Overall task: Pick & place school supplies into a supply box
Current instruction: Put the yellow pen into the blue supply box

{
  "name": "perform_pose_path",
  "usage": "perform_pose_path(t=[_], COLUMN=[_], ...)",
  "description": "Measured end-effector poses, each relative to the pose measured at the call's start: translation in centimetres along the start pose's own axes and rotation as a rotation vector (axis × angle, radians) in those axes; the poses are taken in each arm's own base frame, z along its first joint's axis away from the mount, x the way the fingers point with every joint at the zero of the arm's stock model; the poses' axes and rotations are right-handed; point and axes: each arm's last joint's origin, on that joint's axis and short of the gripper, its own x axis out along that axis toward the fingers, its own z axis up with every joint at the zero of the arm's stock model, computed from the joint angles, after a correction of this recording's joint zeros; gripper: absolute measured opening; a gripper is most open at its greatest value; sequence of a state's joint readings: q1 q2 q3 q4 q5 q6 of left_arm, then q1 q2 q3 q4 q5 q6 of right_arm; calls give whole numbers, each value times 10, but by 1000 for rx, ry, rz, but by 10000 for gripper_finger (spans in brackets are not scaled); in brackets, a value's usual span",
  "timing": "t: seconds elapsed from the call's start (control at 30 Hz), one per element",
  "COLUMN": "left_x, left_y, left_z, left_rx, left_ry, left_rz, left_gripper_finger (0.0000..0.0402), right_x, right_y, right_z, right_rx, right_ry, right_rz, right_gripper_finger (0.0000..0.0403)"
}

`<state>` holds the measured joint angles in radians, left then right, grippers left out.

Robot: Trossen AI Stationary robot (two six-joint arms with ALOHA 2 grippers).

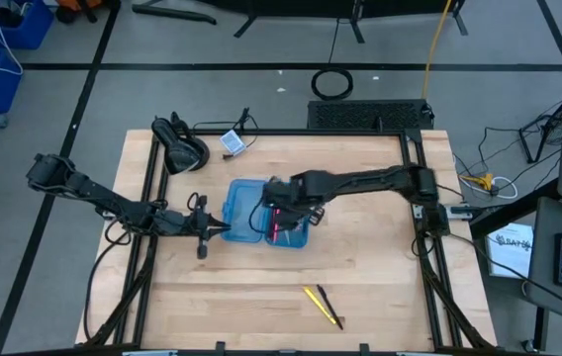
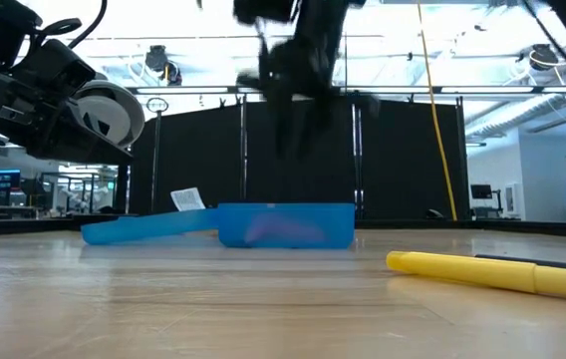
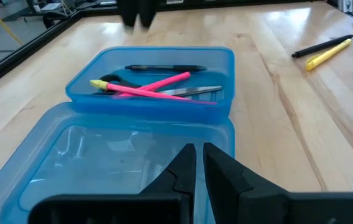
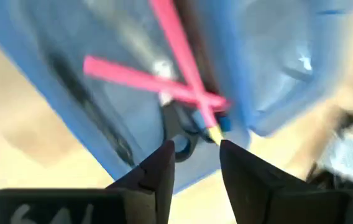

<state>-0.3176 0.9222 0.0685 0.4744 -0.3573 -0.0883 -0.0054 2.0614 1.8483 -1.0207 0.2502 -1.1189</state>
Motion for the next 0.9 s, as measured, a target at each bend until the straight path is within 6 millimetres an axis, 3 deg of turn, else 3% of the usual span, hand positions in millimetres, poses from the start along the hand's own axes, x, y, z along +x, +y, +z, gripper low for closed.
perform_pose_path(t=[0.2,0.3,0.37,0.5,0.7,0.9], left_x=[0,0,0,0,1,1], left_y=[0,0,0,0,2,3], left_z=[0,0,0,0,1,5], left_rx=[0,-11,-21,-70,-163,-236], left_ry=[0,0,0,-1,-8,-58], left_rz=[4,8,8,10,26,42], left_gripper_finger=[37,37,37,37,37,37], right_x=[-76,-88,-84,-70,-33,-4], right_y=[-1,16,36,78,146,193], right_z=[-20,-26,-28,-39,-67,-84], right_rx=[613,768,778,877,1117,1221], right_ry=[-503,-623,-684,-882,-1006,-1126], right_rz=[49,-17,-56,-87,-232,-306], right_gripper_finger=[76,33,9,3,1,0])
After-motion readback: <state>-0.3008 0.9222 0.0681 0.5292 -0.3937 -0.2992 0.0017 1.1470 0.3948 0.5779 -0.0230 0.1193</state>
